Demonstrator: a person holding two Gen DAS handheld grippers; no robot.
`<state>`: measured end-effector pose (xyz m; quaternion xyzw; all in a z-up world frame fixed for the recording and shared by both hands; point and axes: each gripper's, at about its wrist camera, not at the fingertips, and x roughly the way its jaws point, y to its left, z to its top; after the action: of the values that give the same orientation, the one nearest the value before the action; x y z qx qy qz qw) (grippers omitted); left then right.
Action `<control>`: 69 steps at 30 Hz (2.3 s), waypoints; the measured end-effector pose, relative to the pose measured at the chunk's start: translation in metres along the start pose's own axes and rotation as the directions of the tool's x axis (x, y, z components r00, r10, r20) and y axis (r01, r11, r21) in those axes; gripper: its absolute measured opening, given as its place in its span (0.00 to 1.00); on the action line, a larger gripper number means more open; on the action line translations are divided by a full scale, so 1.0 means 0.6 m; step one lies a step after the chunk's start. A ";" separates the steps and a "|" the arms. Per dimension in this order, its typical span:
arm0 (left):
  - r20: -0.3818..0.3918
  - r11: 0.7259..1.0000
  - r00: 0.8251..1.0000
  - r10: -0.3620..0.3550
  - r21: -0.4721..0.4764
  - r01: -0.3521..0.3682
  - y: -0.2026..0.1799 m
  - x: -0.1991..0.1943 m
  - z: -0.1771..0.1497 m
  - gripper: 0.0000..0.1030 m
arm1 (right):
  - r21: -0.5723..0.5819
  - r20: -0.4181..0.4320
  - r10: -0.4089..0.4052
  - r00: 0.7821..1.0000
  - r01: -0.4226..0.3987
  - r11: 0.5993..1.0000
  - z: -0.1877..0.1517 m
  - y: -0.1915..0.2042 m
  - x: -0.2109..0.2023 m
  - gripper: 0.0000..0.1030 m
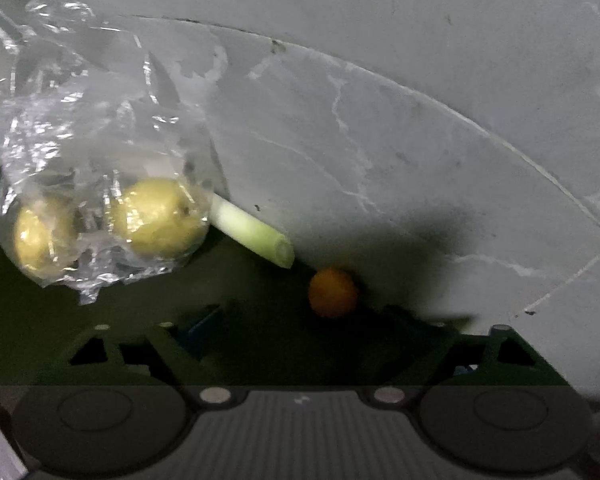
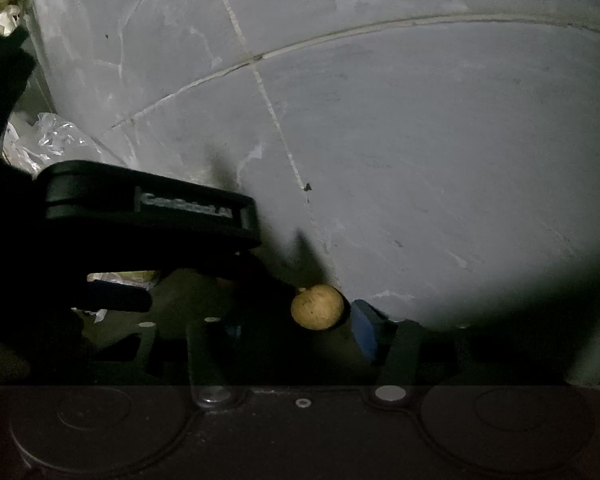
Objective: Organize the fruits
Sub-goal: 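Grasp a small tangerine with the left tool while the right tool grasps a small brown fruit, then carry the tangerine and small brown fruit with both tools over the tray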
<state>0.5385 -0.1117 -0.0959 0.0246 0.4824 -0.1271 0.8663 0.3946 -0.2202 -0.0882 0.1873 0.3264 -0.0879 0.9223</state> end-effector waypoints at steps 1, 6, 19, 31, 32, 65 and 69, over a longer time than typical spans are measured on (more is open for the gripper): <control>-0.001 1.000 1.000 -0.003 0.001 0.003 -0.001 0.002 0.001 0.78 | -0.003 0.000 -0.006 1.000 0.006 1.000 0.000 0.002 -0.001 0.44; -0.008 1.000 1.000 -0.021 -0.016 0.021 -0.007 0.013 0.010 0.65 | -0.006 0.005 -0.023 1.000 0.023 1.000 -0.004 0.003 -0.003 0.38; -0.009 0.999 0.999 -0.034 -0.017 0.034 -0.010 0.044 0.025 0.34 | 0.060 0.008 -0.025 1.000 0.025 0.998 0.000 -0.013 -0.002 0.30; 0.000 0.996 0.999 -0.047 -0.073 0.047 -0.002 0.035 0.001 0.30 | 0.041 0.012 0.001 1.000 -0.002 0.999 -0.006 -0.028 -0.007 0.30; 0.000 0.996 0.999 -0.046 -0.078 0.046 -0.001 0.033 -0.002 0.30 | 0.032 0.012 0.005 1.000 -0.005 0.999 -0.008 -0.029 -0.009 0.30; 0.026 0.988 0.999 0.039 -0.149 -0.035 0.050 -0.130 -0.083 0.30 | -0.051 -0.021 0.103 0.994 -0.104 0.993 -0.057 0.003 -0.115 0.30; 0.028 0.983 0.998 0.058 -0.176 -0.052 0.063 -0.150 -0.096 0.30 | -0.072 -0.026 0.126 0.992 -0.128 0.989 -0.068 0.017 -0.133 0.30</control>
<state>0.4546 -0.0480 -0.0538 -0.0402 0.4764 -0.0606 0.8762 0.3129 -0.1911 -0.0637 0.1747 0.3268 -0.0150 0.9287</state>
